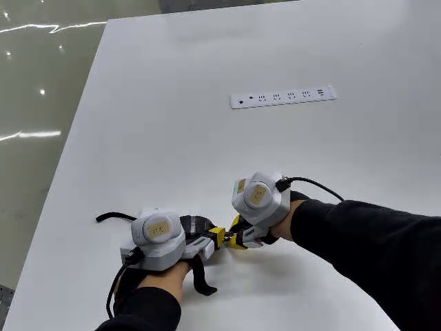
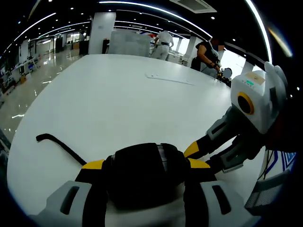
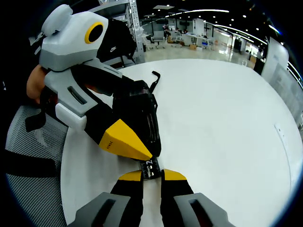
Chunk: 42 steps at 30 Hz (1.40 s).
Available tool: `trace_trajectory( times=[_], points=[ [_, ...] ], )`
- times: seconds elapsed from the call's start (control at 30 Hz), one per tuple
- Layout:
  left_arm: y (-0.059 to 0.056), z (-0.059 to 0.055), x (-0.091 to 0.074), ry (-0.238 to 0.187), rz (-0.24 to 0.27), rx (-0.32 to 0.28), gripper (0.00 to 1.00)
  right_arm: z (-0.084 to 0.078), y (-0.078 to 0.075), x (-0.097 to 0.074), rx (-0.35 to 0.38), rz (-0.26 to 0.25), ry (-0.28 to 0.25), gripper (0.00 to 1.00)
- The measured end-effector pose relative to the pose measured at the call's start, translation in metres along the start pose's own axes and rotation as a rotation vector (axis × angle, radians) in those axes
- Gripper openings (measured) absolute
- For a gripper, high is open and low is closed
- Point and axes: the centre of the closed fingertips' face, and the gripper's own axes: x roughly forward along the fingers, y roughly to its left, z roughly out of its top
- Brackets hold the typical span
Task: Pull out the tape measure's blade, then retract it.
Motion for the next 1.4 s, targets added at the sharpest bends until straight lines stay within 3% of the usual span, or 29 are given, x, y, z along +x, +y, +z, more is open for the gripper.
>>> trace_trajectory(
  times=[1.4],
  points=[
    [0.000, 0.000, -0.001, -0.014, -0.003, 0.002, 0.61, 0.011, 0.004, 0.008, 0.007, 0.005, -0.021, 0.09]
  ],
)
